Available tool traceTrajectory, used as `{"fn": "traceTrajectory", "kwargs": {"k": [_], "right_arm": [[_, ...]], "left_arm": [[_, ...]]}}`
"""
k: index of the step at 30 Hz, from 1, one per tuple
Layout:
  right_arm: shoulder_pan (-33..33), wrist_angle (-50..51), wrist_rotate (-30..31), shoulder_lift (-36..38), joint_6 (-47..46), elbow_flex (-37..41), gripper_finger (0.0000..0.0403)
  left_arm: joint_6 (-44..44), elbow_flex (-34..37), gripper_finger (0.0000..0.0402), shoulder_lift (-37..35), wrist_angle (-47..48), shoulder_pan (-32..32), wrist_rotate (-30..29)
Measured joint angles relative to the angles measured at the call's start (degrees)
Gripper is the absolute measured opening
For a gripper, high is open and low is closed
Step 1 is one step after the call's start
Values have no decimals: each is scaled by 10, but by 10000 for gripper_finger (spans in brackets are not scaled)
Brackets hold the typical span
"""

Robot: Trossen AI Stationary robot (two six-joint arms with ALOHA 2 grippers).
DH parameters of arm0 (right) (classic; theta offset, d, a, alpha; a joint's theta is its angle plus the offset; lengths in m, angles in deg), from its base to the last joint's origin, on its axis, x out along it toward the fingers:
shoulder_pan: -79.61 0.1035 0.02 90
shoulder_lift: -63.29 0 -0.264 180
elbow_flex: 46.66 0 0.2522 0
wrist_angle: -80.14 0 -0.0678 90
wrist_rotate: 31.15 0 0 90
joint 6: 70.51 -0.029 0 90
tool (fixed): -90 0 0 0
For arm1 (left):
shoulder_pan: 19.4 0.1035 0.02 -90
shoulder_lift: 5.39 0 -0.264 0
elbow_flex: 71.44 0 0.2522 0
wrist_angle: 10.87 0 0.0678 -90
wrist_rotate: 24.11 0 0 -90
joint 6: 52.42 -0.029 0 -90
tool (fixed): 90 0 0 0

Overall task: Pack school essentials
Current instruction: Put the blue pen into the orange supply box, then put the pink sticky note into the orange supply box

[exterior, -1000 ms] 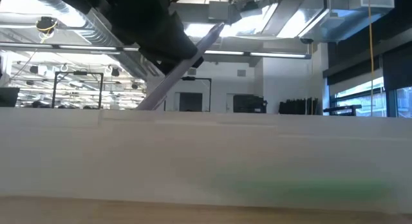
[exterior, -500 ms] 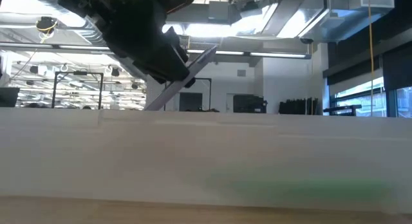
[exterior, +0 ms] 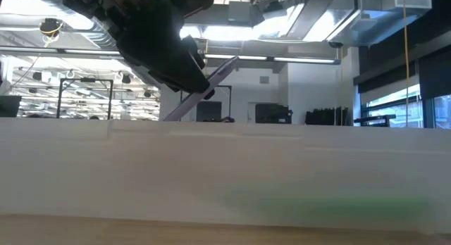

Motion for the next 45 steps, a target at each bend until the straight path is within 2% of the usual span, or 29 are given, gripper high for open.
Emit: {"fn": "traceTrajectory", "kwargs": {"k": [12,19,23,31,37,40,45], "right_arm": [[0,0,0,0,0,0,97],[0,0,-2,0,0,0,97],[0,1,-30,8,0,0,97],[20,-2,-21,47,20,0,97],[44,9,40,58,24,0,97],[54,16,72,60,14,0,97],[60,21,121,60,-14,0,97]], "left_arm": [[0,0,91,0,0,0,0],[-3,0,94,0,2,1,1],[-1,0,94,-18,32,3,11],[11,0,94,-112,159,-1,-3],[25,0,94,-210,267,-11,-27],[58,0,94,-261,316,-13,-32],[137,0,94,-337,396,-11,-75]]}}
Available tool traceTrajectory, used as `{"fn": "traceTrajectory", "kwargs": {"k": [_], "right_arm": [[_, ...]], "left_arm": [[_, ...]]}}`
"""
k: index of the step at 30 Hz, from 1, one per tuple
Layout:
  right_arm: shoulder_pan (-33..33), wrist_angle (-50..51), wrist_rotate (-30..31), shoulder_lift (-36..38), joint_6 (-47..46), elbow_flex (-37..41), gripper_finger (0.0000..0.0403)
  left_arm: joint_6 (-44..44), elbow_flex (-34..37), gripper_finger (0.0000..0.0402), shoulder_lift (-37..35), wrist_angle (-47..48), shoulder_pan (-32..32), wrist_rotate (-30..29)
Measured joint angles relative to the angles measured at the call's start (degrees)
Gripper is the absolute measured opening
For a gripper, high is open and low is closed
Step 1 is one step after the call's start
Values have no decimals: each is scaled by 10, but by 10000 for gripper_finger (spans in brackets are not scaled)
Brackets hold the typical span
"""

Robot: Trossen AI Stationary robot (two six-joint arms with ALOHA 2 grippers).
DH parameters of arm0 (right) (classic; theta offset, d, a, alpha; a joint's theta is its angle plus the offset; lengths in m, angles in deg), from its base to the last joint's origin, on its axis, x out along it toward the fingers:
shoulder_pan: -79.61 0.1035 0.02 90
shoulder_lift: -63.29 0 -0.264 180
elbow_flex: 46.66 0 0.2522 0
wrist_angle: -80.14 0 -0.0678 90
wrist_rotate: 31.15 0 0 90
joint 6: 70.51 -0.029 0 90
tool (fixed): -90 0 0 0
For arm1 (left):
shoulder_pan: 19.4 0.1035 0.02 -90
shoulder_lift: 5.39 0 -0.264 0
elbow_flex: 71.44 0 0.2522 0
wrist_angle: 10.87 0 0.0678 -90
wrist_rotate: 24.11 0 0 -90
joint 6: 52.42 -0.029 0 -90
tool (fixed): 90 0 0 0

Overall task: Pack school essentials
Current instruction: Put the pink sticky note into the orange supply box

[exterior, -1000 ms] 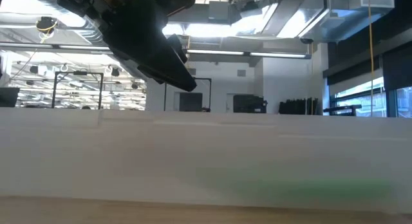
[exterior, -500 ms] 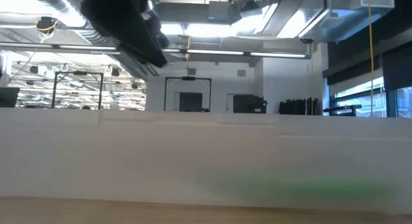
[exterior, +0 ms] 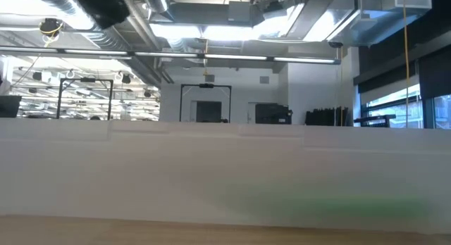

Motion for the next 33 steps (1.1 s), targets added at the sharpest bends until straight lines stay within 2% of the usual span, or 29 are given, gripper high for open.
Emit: {"fn": "traceTrajectory", "kwargs": {"k": [2,5,10,20,25,29,33], "right_arm": [[0,0,0,0,-4,0,97],[0,-8,0,0,-60,0,97],[0,-27,0,-4,-147,0,97],[-6,-36,0,-7,-132,0,97],[-11,-35,1,-7,-90,0,97],[-30,-35,18,-7,-117,0,97],[-67,-33,-6,-12,-140,0,97]], "left_arm": [[36,0,94,-26,25,6,-14],[81,0,94,-59,49,23,-28],[106,0,94,-98,57,69,-44],[98,0,94,-108,57,220,-46],[94,0,94,-108,57,310,-40],[71,0,94,-108,58,373,-37],[66,0,94,-100,64,434,13]]}}
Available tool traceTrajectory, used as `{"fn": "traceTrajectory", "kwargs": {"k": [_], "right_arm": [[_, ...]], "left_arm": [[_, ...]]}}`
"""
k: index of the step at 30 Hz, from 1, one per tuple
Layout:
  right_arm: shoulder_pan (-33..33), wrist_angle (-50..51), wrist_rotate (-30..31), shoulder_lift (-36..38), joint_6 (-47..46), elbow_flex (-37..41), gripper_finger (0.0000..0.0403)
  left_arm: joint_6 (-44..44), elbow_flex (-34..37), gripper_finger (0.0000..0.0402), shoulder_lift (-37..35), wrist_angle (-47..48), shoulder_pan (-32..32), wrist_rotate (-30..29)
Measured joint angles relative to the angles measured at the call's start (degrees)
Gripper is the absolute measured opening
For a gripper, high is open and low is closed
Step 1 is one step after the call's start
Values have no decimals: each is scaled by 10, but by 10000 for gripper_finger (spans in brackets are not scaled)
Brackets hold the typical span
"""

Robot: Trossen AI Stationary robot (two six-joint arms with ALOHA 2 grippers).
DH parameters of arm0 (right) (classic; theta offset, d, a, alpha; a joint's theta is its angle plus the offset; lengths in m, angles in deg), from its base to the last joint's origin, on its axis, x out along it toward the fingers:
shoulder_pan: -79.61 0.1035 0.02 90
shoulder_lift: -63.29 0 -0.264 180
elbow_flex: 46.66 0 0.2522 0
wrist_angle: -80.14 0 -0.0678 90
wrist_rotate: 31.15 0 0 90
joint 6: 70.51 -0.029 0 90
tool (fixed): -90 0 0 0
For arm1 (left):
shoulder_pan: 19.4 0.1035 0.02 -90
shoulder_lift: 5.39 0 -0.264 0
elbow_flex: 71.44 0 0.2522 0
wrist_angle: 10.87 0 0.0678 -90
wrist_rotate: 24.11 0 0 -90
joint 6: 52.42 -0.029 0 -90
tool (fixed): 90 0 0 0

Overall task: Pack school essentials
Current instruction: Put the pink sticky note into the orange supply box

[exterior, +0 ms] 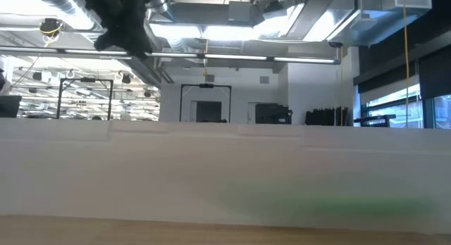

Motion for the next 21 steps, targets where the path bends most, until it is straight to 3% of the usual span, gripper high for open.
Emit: {"fn": "traceTrajectory", "kwargs": {"k": [11,21], "right_arm": [[-105,-25,-151,-41,-13,6,97],[-168,-23,-146,-45,-63,6,96]], "left_arm": [[-115,0,94,35,27,101,103],[-209,0,94,34,25,137,116]]}}
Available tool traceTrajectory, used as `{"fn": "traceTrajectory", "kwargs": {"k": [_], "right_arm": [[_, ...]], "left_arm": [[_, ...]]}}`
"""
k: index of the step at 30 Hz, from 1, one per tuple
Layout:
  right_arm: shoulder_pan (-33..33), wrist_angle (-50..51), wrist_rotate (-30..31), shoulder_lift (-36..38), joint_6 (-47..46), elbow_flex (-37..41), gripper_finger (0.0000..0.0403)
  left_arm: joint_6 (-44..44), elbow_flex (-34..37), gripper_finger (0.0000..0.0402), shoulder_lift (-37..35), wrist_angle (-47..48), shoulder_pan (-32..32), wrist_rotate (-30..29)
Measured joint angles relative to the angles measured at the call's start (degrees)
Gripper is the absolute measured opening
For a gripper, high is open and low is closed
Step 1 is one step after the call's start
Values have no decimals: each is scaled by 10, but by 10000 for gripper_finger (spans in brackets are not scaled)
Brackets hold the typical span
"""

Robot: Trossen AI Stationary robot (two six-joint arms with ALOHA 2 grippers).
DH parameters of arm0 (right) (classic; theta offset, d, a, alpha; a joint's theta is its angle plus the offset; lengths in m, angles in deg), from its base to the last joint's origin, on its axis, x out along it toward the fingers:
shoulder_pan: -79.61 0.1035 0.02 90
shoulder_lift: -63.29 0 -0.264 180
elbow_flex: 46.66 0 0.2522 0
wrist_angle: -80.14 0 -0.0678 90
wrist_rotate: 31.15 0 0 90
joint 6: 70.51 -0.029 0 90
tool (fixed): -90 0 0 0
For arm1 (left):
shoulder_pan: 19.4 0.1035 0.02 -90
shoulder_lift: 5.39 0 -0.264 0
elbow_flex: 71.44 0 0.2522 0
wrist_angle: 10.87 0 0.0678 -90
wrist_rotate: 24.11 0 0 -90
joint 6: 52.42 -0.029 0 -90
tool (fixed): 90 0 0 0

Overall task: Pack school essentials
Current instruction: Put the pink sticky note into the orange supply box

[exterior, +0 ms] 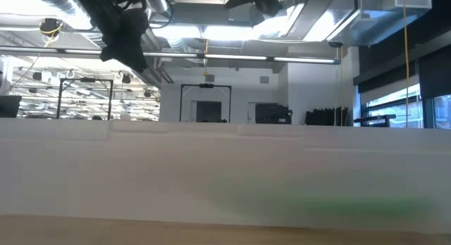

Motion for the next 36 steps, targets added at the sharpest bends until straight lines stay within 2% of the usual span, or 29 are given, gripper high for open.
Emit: {"fn": "traceTrajectory", "kwargs": {"k": [3,9,16,25,36], "right_arm": [[-8,8,1,-3,-4,1,88],[-21,24,1,-2,-49,1,80],[-38,92,7,-2,-85,1,119],[-42,102,7,-6,-56,1,182],[-45,102,6,-6,-49,1,180]], "left_arm": [[-17,0,94,0,-1,6,3],[-52,0,94,0,-3,15,46],[-108,0,94,0,-24,15,126],[-123,0,94,0,-25,15,126],[-137,0,94,0,-32,15,126]]}}
